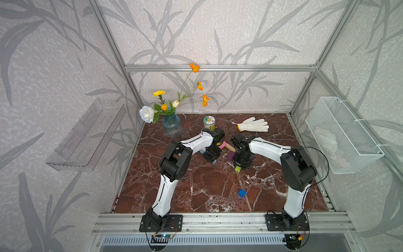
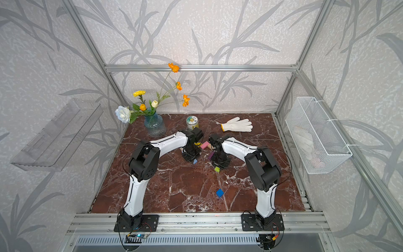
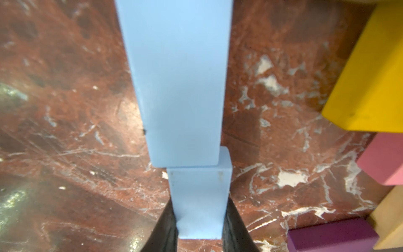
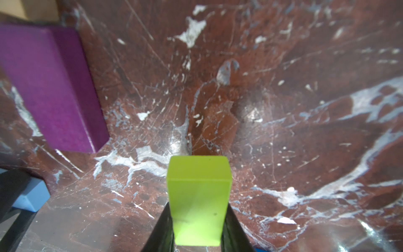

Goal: Assemble a heart with building blocks
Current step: Pick up the building block from the center of the board.

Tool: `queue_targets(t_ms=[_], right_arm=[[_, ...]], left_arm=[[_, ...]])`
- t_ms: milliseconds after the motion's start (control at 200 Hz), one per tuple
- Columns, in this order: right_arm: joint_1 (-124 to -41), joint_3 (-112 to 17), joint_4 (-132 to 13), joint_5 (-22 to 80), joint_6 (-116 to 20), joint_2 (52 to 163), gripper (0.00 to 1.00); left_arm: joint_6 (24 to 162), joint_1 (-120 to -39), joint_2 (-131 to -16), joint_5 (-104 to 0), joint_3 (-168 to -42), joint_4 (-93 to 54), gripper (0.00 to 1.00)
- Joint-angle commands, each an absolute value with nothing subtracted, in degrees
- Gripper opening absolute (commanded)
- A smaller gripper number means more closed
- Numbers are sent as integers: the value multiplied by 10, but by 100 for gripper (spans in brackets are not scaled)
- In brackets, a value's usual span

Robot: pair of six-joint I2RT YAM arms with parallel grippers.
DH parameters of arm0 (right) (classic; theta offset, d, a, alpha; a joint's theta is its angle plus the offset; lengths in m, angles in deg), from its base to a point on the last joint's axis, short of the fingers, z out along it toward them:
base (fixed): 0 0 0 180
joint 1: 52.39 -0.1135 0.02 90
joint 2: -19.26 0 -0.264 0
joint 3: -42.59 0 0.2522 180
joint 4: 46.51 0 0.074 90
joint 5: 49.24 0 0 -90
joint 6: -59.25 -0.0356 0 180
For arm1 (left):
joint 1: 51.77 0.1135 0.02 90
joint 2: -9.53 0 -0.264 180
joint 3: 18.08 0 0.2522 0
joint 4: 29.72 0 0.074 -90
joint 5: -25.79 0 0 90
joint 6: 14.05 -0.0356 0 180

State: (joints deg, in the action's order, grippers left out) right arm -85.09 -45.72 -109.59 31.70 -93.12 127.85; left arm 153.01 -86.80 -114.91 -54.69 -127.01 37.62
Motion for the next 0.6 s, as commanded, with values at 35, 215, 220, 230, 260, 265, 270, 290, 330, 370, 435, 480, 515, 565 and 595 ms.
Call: queue_targets(t_ms=[35,215,220,230,260,265,270,290,330,370,435,480,515,565,595], right_arm=[[-849,-470,-1106,318,-929,1284,0],[-849,-470,-1105,320,-930,1284,0],[-849,-470,-1104,320,-930,1284,0],[-849,-471,-1104,320,-930,1284,0],[-849,-471,-1105,320,-931,1284,0],[-849,-472,-1105,320,-931,1284,0],[-849,-471,-1105,320,-931,1284,0],[-849,-472,-1104,320,-931,1284,0],[-849,-471,-1104,319,-931,1284,0],[-849,-471,-1103,318,-931,1284,0],[-850,-471,-1103,319,-931,1284,0],[-849,-470,-1102,318,-932,1284,0],[-849,-470,-1100,319,-932,1283,0],[-849,-469,-1099,318,-932,1282,0],[-849,-467,-1099,318,-932,1281,0]], left_arm=[[1528,-869,-1155,-547,-1268,399,21],[1527,-871,-1145,-548,-1257,400,21],[1528,-871,-1146,-548,-1257,401,21],[1527,-871,-1144,-549,-1256,401,21],[1528,-871,-1142,-550,-1253,401,21],[1529,-871,-1142,-550,-1252,401,21],[1529,-871,-1141,-550,-1251,401,21],[1529,-872,-1140,-550,-1250,399,21],[1530,-872,-1137,-550,-1248,399,21],[1530,-872,-1135,-550,-1244,399,21],[1530,-872,-1133,-551,-1240,399,21],[1531,-872,-1131,-552,-1236,398,21],[1532,-872,-1129,-551,-1233,396,21],[1532,-872,-1129,-552,-1229,392,21],[1532,-873,-1129,-552,-1227,389,22]])
